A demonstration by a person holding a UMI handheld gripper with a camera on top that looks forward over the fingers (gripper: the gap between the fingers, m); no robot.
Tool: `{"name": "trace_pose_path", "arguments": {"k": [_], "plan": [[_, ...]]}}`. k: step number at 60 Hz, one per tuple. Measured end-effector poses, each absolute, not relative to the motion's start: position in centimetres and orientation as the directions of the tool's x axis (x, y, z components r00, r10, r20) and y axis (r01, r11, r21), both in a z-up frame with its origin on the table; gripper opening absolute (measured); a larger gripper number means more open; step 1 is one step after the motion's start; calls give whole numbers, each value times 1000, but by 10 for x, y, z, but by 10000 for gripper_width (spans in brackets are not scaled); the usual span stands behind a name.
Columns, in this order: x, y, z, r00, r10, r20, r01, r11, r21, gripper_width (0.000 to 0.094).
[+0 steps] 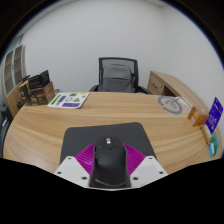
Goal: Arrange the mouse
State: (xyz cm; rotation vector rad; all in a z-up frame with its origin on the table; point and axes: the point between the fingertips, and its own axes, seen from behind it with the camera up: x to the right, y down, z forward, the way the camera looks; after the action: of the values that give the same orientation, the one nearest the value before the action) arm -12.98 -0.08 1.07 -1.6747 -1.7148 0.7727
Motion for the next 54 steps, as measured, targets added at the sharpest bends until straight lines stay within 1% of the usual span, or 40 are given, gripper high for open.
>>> {"name": "trace_pose_path", "arguments": {"k": [7,9,13,15,17,18,20,22,26,31,37,43,50,54], "plan": [[-127,3,-13,4,999,47,664,33,-747,408],[-128,2,-12,5,999,32,658,21,-752,414],[-126,0,-14,3,1000,5,664,2,-748,461],[-127,0,-13,1,1000,1,663,0,-749,529],[-126,-2,-12,-1,1000,-3,663,-2,-749,632],[-125,-3,-11,-5,1000,-4,663,0,-749,705],[-123,-3,-7,-17,1000,-9,661,4,-751,880],[-120,-3,0,-24,1000,-13,656,6,-755,843],[-107,-4,22,-34,999,-18,647,9,-762,851],[-80,2,62,-33,999,-3,633,18,-774,851],[-32,16,113,-7,1000,3,613,6,-790,849],[24,35,158,8,999,42,611,28,-791,850],[93,58,202,36,996,84,609,45,-792,851],[131,63,218,40,996,76,614,36,-789,851]]}}
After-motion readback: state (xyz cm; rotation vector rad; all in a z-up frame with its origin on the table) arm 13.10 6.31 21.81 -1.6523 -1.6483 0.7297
